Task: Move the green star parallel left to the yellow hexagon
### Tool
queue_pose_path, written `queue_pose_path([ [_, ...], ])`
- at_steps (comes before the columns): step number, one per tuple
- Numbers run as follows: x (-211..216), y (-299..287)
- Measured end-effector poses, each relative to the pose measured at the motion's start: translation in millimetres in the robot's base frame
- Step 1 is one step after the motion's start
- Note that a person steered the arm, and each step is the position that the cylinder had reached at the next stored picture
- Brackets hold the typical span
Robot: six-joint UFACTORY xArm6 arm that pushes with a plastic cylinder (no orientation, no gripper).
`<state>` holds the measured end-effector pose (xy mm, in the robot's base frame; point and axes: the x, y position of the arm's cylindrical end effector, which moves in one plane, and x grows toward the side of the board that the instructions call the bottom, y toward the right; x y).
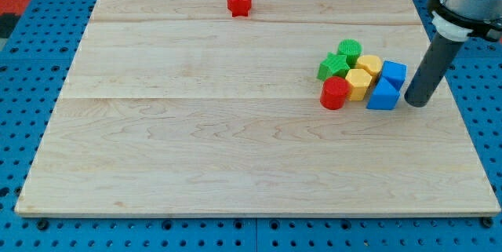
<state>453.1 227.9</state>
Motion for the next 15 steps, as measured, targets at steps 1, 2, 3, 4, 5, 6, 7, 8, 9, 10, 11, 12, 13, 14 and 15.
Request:
queue_pose_path([
  [1,-17.7,-54.8],
  [2,-31.4,-125.3],
  [3,-33.5,-189.0],
  [4,-37.2,-175.5],
  [5,-56.8,-131.0],
  [6,-74.4,-89.0],
  [7,-111.5,-97.8],
  [8,-112.7,-154.9],
  [9,-139.3,-195.4],
  [10,-160.2,-206.8],
  [11,-142.0,-320.7],
  [12,-111.0,-344.9],
  [13,-111.7,-296.2],
  [14,-86.3,-272.2],
  [15,-52.0,-318.0],
])
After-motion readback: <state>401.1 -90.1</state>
